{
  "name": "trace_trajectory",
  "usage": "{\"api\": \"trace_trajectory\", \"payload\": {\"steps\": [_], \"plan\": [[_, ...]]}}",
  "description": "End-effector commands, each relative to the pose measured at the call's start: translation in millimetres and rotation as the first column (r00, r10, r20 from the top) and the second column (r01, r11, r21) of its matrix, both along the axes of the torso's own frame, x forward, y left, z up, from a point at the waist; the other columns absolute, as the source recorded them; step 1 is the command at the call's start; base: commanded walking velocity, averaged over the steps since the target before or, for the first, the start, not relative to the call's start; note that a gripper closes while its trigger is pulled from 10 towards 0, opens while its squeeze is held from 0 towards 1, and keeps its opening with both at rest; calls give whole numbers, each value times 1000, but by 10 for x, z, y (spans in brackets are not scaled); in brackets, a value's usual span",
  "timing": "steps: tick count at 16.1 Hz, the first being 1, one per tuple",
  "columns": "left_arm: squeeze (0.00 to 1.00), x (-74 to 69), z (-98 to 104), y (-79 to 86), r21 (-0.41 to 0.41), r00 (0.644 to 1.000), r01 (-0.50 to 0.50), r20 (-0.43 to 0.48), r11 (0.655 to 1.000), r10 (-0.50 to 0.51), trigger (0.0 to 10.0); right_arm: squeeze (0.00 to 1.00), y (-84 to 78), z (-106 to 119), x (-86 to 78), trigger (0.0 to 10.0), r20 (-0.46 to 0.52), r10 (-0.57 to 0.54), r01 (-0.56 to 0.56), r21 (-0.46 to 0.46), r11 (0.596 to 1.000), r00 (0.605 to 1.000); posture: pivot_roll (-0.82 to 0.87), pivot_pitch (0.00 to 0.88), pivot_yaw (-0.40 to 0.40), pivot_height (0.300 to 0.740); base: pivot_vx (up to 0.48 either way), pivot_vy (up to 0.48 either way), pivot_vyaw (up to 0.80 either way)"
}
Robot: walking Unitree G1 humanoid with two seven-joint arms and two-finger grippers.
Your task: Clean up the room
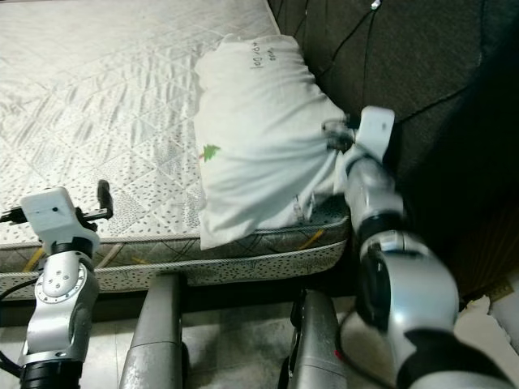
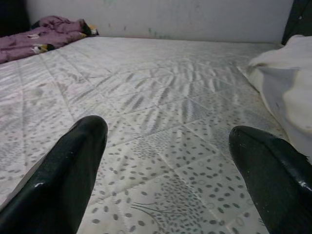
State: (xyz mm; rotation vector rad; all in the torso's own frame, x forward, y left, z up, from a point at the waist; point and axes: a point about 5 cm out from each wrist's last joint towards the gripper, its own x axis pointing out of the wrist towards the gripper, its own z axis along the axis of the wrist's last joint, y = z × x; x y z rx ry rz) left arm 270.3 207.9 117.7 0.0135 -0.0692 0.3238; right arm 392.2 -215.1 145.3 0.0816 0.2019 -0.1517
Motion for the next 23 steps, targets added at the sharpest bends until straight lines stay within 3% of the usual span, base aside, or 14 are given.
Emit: {"api": "trace_trajectory", "payload": {"steps": [1,4,6,10,13,18,20,21,23], "plan": [[0,33,-2,16,10,1000,2,-4,1000,-2,10000,0,-34,-2,-27,0,33,-9,9,-7,1000,999,108,0,13,526,0,0,0],[0,91,23,30,19,1000,11,3,1000,-11,10000,0,12,-261,-151,0,-8,7,-8,-19,1000,1000,104,0,17,526,0,0,0],[0,110,31,46,20,1000,8,11,1000,-8,10000,0,134,-257,-206,0,83,32,-26,-74,997,996,97,0,20,526,0,0,0],[0,113,16,11,16,1000,16,11,1000,-16,10000,0,384,-423,-312,0,75,96,-94,-25,995,993,99,0,26,526,0,0,0],[0,111,15,90,25,1000,-8,11,1000,7,10000,0,441,-436,-404,0,109,148,-144,-44,989,983,102,0,23,526,0,0,0],[0,108,-2,75,22,1000,0,6,1000,0,10000,0,462,-605,-672,0,71,162,-159,-45,986,984,88,0,33,526,0,0,0],[0,128,2,62,24,1000,8,5,1000,-8,10000,0,469,-598,-629,0,67,159,-156,-49,987,985,87,0,40,526,0,0,0],[0,144,22,59,24,1000,10,10,1000,-10,10000,0,451,-526,-508,0,80,156,-150,-72,986,985,87,0,40,526,0,0,0],[0,166,39,63,26,1000,8,16,1000,-8,10000,0,271,-439,-344,0,53,55,-52,-48,997,997,99,0,32,526,0,0,0]]}}
